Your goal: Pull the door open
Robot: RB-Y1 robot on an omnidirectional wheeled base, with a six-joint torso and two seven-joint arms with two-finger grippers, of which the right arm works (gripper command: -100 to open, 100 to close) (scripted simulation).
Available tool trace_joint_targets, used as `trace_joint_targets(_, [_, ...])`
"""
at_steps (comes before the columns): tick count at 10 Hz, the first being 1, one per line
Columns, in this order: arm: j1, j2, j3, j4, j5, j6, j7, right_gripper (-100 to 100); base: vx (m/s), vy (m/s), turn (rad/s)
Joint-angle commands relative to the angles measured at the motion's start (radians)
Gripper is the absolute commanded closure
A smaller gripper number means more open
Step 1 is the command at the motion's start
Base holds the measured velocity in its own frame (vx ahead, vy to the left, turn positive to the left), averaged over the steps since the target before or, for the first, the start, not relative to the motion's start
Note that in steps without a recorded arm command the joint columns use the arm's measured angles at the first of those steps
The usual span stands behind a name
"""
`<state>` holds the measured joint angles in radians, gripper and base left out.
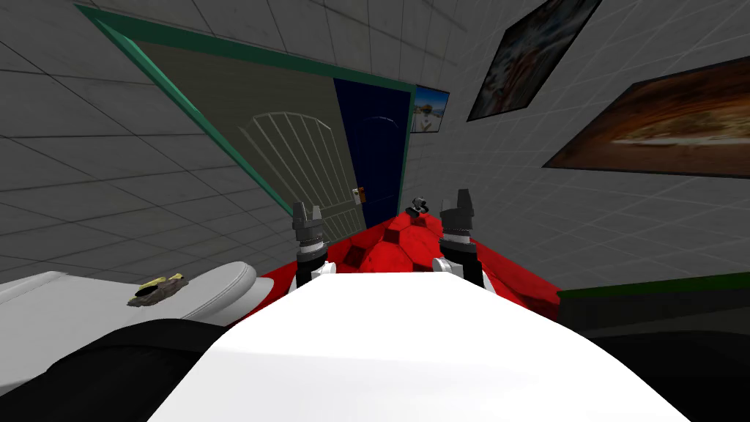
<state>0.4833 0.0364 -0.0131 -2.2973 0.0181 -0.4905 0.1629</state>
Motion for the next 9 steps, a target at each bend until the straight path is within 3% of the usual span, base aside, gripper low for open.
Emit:
trace_joint_targets(1, [-0.023,-0.011,0.002,0.041,-0.007,0.003,-0.003,-100,0.072,0.023,0.099])
trace_joint_targets(9, [-0.128,-0.053,0.01,0.229,-0.039,0.019,-0.019,-100,0.113,0.015,0.075])
